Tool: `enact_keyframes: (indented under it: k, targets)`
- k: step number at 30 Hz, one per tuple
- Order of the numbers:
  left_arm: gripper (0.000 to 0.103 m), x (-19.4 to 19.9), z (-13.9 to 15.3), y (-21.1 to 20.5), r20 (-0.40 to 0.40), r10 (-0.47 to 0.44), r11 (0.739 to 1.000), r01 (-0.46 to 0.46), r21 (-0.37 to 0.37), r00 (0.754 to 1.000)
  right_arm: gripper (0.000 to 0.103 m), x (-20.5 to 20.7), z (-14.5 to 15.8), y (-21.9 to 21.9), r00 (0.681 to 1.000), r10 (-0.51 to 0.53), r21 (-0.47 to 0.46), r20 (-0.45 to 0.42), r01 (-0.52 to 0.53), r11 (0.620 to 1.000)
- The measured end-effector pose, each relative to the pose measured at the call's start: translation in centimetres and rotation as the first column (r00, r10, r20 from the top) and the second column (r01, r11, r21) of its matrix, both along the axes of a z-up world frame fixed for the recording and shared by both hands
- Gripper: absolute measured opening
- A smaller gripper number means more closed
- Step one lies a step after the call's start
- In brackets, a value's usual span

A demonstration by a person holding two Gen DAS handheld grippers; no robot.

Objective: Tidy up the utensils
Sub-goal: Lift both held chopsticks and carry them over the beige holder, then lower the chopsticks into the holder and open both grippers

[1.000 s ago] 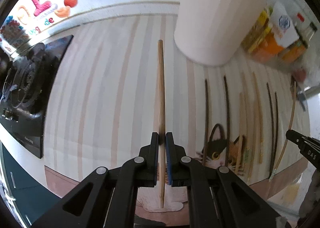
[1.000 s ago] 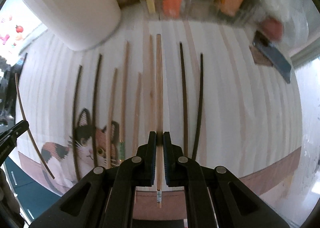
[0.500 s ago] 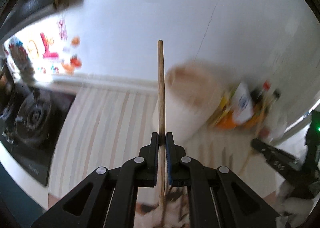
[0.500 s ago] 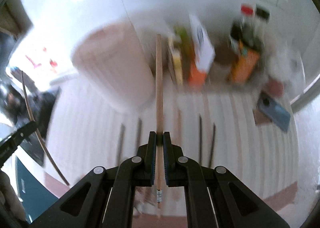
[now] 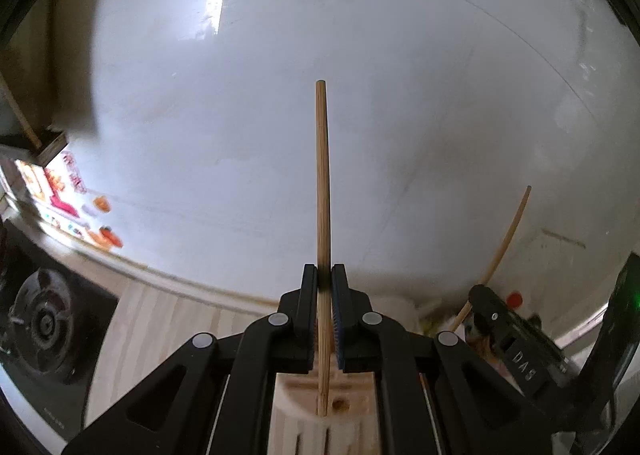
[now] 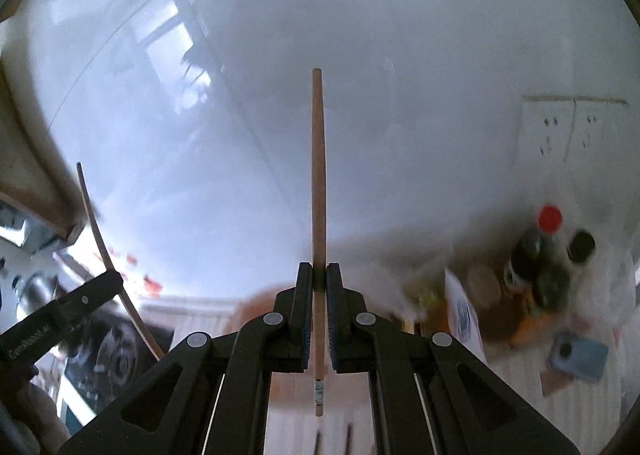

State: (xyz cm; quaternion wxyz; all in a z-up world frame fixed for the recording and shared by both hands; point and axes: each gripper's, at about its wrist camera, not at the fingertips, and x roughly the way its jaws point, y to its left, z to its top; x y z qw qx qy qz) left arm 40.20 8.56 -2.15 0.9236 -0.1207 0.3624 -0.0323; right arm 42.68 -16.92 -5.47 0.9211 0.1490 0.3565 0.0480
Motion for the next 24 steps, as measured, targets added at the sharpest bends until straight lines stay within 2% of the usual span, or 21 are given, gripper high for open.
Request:
enact_keyframes:
  k: [5,10,20,24]
  targets:
    - [0.004,3.3,-0.7,-0.1,0.021,-0.010,1.000,0.010,-0.013,1.000,0.007,3.0,0.0,1.0,0.998,-0.023,-0.006,0.065,0.024,1.000]
    - [0.004,5.4,-2.7,-0.1,0.021,-0.012,1.000,0.013,-0.012,1.000,0.007,5.6,-1.3,2.1,0.997,-0.023,-0.013,0.077,0.024,1.000]
    - [0.004,5.2,-6.7,0.5,-0.076,-0.050,0.998,0.052,0.018,0.996,0.007,6.1,-3.0,3.8,0.997,0.035,-0.015,0.063,-0.034,0.999]
    - [0.006,4.1,-7.4,1.2,-0.134,-0.074,0.997,0.074,-0.006,0.988,0.007,5.4,-3.4,4.1,0.996,0.075,-0.024,0.037,-0.075,0.997]
